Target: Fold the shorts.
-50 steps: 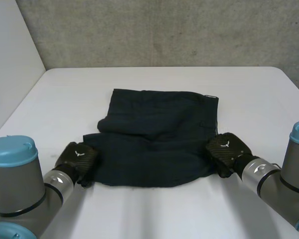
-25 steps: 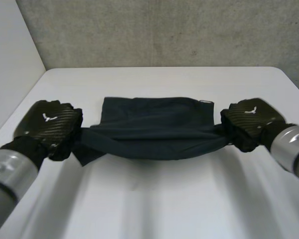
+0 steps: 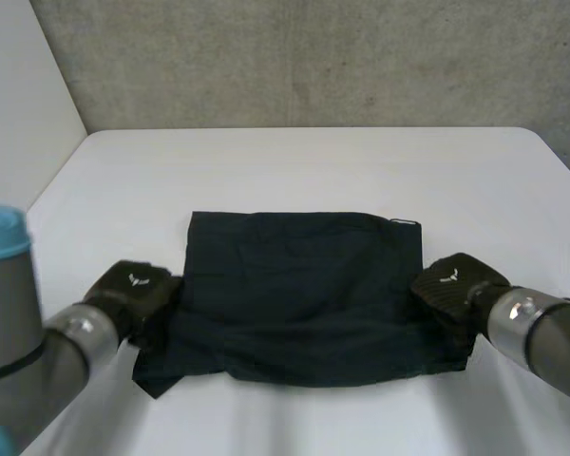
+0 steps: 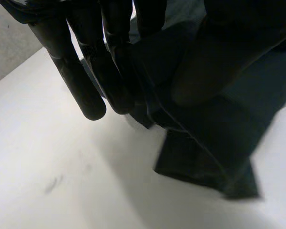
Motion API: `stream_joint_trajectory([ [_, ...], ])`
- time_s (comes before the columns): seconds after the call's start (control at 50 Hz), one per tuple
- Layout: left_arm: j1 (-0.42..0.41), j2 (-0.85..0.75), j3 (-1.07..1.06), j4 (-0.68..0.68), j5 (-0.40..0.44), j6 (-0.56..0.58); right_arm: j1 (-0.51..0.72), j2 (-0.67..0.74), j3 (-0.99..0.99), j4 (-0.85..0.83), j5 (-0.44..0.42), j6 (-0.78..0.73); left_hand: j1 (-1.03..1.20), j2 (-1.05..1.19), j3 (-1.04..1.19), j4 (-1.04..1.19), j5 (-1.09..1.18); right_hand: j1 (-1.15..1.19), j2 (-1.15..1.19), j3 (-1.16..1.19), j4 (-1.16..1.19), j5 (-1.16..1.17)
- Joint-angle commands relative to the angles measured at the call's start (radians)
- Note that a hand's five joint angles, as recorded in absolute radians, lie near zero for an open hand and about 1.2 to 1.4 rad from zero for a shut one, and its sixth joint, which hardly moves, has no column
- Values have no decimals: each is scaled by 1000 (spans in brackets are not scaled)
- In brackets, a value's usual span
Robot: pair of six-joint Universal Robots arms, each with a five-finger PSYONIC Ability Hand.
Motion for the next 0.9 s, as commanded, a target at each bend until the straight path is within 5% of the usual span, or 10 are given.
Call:
stream_joint_trajectory([
  [0.02, 0, -229, 323, 23, -55, -2, 61, 173, -194, -34, 103, 6, 280, 202, 206, 195, 241, 452, 227, 212, 205, 241],
  [0.26, -40, -468, 799, -50, -135, 1, 69, 331, -506, -66, 115, 26, 280, 202, 206, 195, 241, 452, 227, 212, 205, 241],
  [0.46, -54, -450, 1350, 111, -190, -14, 69, 204, -881, -543, 153, 279, 280, 202, 206, 195, 241, 452, 227, 212, 205, 241],
  [0.52, -68, -375, 1304, 215, -232, -16, 72, 155, -866, -624, 160, 321, 280, 202, 206, 195, 241, 452, 227, 212, 205, 241],
  [0.64, -69, -249, 1016, 281, -223, -18, 72, 146, -769, -525, 146, 321, 280, 202, 206, 195, 241, 452, 227, 212, 205, 241],
  [0.9, -80, -258, 487, 301, -192, -37, 76, 231, -372, -474, 84, 258, 280, 202, 206, 195, 241, 452, 227, 212, 205, 241],
])
